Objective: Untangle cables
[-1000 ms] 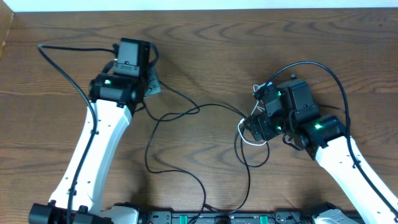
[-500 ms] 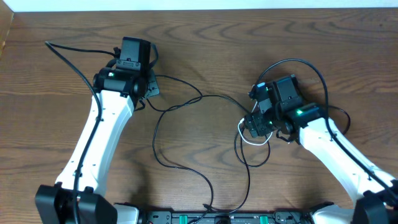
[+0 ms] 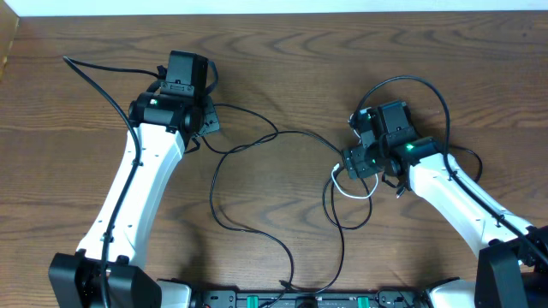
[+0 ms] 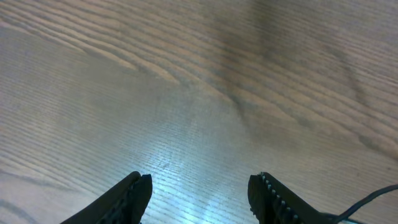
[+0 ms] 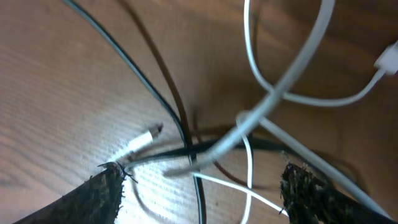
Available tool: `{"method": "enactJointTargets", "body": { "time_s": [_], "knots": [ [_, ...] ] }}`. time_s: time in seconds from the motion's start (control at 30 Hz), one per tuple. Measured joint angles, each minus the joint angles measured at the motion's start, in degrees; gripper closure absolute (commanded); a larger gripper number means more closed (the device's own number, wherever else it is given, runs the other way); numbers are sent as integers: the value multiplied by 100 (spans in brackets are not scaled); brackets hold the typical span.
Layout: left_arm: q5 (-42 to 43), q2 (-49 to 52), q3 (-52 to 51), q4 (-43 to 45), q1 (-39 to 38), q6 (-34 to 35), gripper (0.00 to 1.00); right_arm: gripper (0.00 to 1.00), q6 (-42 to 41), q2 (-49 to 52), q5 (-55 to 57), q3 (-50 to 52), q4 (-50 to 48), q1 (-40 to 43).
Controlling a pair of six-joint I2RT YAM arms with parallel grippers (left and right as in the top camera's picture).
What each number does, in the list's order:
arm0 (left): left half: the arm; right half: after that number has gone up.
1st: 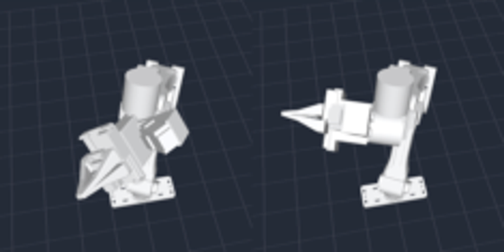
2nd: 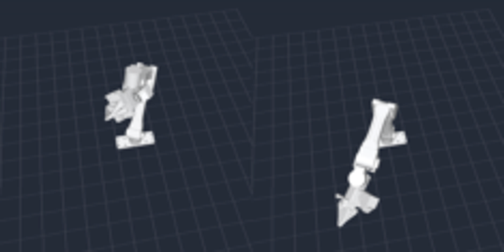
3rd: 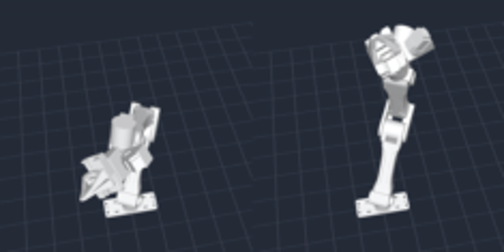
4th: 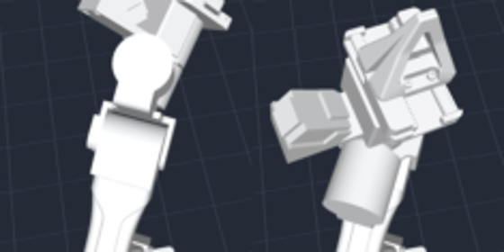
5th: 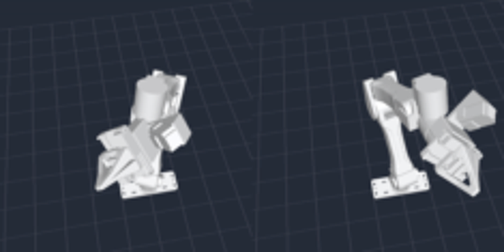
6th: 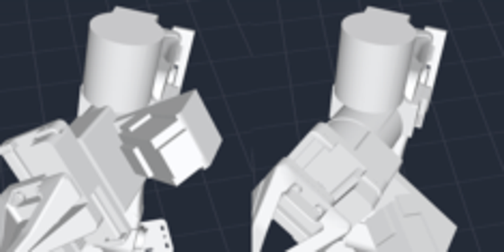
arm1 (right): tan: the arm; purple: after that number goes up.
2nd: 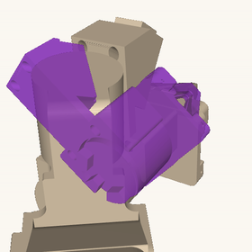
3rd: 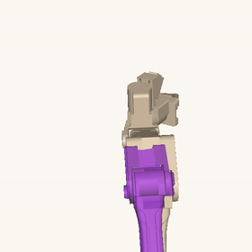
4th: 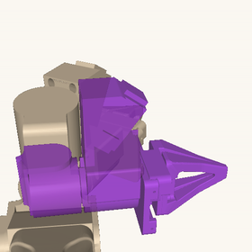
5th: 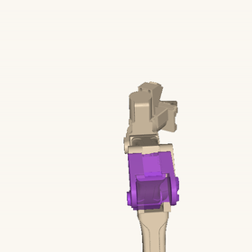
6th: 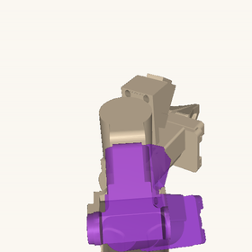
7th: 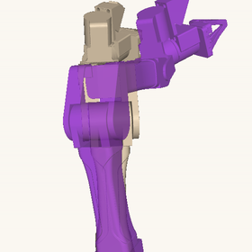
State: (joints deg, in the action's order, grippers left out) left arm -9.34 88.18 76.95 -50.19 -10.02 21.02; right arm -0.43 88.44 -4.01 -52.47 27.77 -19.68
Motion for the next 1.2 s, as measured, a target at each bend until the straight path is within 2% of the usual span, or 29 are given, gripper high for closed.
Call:
{"method": "enactJointTargets", "body": {
  "time_s": [0.27,0.43,0.5,0.63,0.67,0.87,0.97,1.2],
  "knots": [
    [0,0,0,-68,0,0,44,23,-52,26,0,2,-317,2],
    [0,0,0,-87,0,0,44,39,-94,380,2,0,-822,2],
    [0,0,0,-92,0,0,44,51,-138,616,4,0,-953,2],
    [0,0,0,-98,0,0,44,93,-181,1010,4,0,-1139,2],
    [0,2,0,-98,0,0,44,99,-192,1058,7,0,-1161,2],
    [0,0,0,-111,0,0,44,99,-236,1036,15,0,-1165,2],
    [0,2,0,-144,0,0,44,99,-236,719,-26,2,-1001,2],
    [0,0,0,-195,0,0,44,99,-236,-1327,-103,2,-789,9]
  ]
}}
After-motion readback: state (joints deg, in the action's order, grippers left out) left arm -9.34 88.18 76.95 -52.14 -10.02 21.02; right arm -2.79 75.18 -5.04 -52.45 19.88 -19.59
